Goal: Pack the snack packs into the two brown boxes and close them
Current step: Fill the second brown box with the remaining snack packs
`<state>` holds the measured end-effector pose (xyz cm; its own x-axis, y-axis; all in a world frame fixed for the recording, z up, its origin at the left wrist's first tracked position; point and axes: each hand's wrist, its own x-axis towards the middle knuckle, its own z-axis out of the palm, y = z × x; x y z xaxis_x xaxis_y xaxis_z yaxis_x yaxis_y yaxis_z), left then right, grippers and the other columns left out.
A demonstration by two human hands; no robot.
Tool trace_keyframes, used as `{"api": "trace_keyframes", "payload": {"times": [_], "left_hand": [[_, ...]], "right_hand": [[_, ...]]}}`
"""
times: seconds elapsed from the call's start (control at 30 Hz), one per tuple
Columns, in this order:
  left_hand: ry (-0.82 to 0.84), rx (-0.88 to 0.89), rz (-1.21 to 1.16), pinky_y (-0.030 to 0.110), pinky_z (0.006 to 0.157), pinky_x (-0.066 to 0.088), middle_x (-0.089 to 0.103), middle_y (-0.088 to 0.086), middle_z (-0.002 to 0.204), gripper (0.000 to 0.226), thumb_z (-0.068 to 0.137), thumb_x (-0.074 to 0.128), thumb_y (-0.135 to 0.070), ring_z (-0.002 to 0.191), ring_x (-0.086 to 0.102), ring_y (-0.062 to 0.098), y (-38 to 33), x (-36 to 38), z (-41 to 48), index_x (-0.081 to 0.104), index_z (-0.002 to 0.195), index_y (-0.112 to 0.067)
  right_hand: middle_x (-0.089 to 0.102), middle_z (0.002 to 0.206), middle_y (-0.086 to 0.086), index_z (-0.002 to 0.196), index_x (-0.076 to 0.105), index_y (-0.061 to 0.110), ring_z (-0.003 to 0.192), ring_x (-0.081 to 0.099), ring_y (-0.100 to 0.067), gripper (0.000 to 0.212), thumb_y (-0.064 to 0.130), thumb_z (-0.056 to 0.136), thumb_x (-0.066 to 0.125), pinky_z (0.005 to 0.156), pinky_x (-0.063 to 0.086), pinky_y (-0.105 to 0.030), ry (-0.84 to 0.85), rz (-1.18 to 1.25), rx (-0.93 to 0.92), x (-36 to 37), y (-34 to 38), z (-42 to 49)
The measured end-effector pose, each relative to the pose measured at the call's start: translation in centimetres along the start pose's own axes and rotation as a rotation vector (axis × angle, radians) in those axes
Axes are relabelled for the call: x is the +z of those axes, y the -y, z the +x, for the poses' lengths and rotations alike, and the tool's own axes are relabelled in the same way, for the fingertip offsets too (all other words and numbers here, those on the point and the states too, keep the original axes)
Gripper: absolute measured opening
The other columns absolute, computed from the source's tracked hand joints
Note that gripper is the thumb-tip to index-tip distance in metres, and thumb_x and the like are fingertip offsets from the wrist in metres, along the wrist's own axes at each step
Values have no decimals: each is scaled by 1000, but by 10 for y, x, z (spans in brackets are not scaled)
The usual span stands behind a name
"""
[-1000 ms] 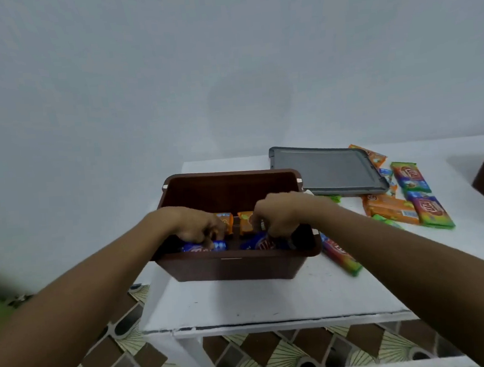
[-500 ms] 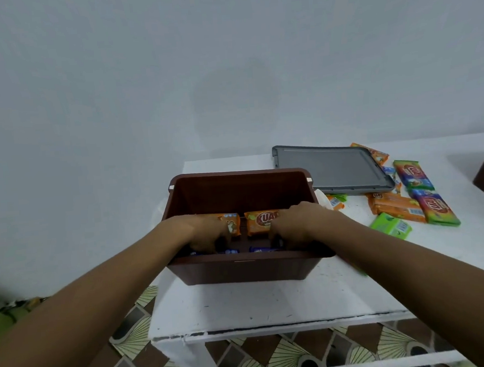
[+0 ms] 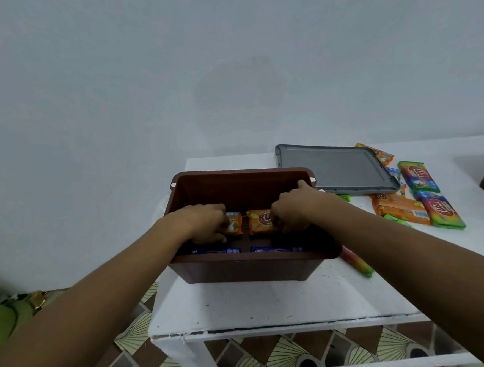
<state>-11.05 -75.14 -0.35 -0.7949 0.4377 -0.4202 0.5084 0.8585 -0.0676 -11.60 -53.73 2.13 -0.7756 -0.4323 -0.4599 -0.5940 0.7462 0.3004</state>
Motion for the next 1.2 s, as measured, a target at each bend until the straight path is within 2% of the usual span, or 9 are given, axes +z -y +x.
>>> {"api": "trace_keyframes", "payload": {"times": [0.13,0.27,0.37,0.5,0.63,0.7,0.83,1.03,1.2], "left_hand": [[-5,0,14,35,84,48,47,-3,128,54,91,56,-49,110,52,19,-5,-9,1,48,139,-25],[-165,39,-50,39,86,47,49,-6,129,47,92,55,-46,116,51,19,-22,-30,8,48,136,-31],[-346,82,-79,40,85,49,50,-7,126,41,94,52,-45,114,52,15,-45,-48,18,51,132,-30],[-576,131,-162,36,81,49,50,-6,115,31,95,52,-40,104,50,13,-79,-69,35,57,122,-25],[-677,239,-181,27,77,42,48,-8,109,25,95,54,-36,100,47,10,-123,-88,53,60,115,-23],[-661,275,-207,27,78,43,47,-9,109,25,93,57,-36,96,47,8,-148,-97,64,60,116,-25],[-535,383,-133,34,82,46,50,-7,106,28,88,64,-34,98,51,13,-192,-100,94,61,114,-25],[-54,335,97,36,86,47,46,-2,125,68,75,79,-34,111,47,18,-247,-93,120,46,134,-30],[91,258,209,37,79,49,44,0,131,81,68,85,-31,114,47,21,-267,-79,131,42,137,-30]], "right_hand": [[62,106,0,121,59,25,97,57,-20,30,39,95,51,99,35,-43,-174,10,-96,7,-15,-10],[67,96,5,97,66,22,89,60,-13,12,21,91,56,86,49,-40,-563,487,-233,29,-48,-28],[67,116,2,102,68,17,105,59,-12,14,15,93,57,93,49,-34,-833,658,-170,61,-73,-47],[58,127,4,127,55,25,116,52,-12,31,26,96,52,100,44,-31,-795,669,11,118,-98,-65],[57,133,-2,129,57,23,121,52,-22,36,27,93,59,100,46,-38,-655,582,269,176,-137,-90],[58,131,-2,124,62,23,120,53,-21,39,39,89,59,97,48,-43,-626,573,239,203,-150,-108],[44,147,5,131,57,39,135,39,-19,64,74,83,33,106,38,-49,-541,613,159,243,-155,-129],[37,150,8,130,56,38,140,28,-16,61,72,81,43,110,30,-48,-565,513,118,264,-180,-145],[40,148,13,131,53,33,137,29,-8,64,71,79,51,105,27,-33,-583,532,93,284,-194,-163]]}}
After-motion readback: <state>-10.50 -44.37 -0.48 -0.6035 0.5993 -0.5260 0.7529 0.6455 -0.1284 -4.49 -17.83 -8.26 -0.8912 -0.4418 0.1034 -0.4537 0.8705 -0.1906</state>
